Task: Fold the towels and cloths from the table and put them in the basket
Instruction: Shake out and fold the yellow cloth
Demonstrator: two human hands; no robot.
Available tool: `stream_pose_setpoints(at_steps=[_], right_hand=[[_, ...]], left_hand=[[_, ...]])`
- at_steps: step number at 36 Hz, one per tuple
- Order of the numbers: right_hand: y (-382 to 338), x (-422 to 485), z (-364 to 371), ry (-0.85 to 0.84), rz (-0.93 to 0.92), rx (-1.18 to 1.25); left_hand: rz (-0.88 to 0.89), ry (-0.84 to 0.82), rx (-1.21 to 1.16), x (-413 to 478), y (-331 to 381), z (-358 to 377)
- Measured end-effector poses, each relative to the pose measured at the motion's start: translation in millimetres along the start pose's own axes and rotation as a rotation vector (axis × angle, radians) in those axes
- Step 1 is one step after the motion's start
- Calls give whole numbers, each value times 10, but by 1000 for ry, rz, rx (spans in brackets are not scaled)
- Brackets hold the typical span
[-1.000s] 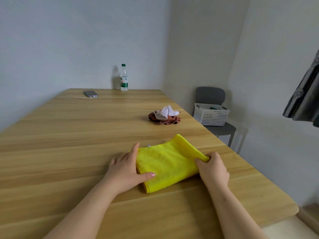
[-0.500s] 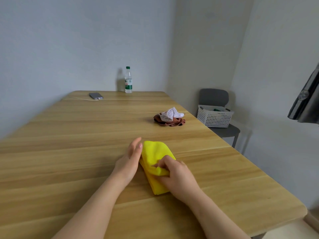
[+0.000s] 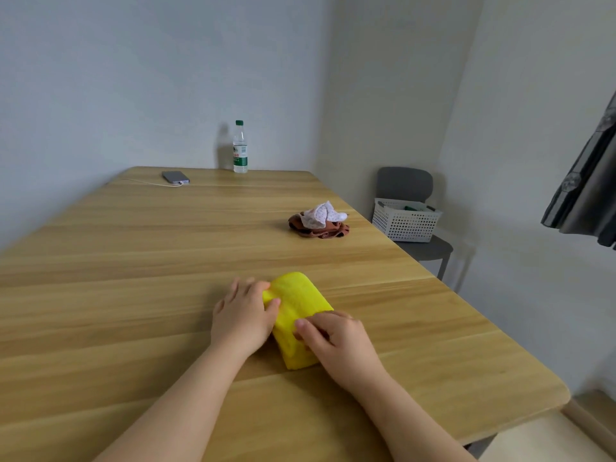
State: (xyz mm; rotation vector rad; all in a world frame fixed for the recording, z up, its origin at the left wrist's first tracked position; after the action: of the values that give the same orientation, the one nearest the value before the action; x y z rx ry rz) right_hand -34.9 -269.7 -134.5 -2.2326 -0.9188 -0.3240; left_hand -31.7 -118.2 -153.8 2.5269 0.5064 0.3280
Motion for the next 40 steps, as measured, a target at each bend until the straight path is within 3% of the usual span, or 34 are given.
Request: stream_pose_setpoints(at_steps=[4,7,9,12,19,25,30,40], right_hand=[[99,1,-42,44,125,-48],[130,16,-24,8,131,-154],[176,23,-19,-21,190,-195],[239,27,-24,-55,291,-200],[465,141,-45,-123,530,49],[639,375,14,-199,542,-131],[707,540,92,-288,513,-178],[693,538,89,-387,539,-205]], left_hand=[[14,3,46,-11,5,-13],[166,21,44,-60,93,-31],[230,-46,-10,-96,143,5],[192,-165,-51,-129,167,79],[154,-256,-70,3,132,126],[178,-270,-21,34,144,131],[199,-384,112,-33,48,112],[166,-413,31,9,18,83]])
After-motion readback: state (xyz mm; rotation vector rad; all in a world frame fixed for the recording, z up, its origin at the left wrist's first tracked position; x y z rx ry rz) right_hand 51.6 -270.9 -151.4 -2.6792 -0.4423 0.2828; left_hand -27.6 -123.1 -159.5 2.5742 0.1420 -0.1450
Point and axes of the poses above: each hand's wrist, its own x-axis towards the middle knuckle, its own z-axis out of the palm, y = z × x, the point moved 6 cm from there along x, towards the middle knuckle, and after that the axes turned 6 degrees about -x, right-handed, at the moved point
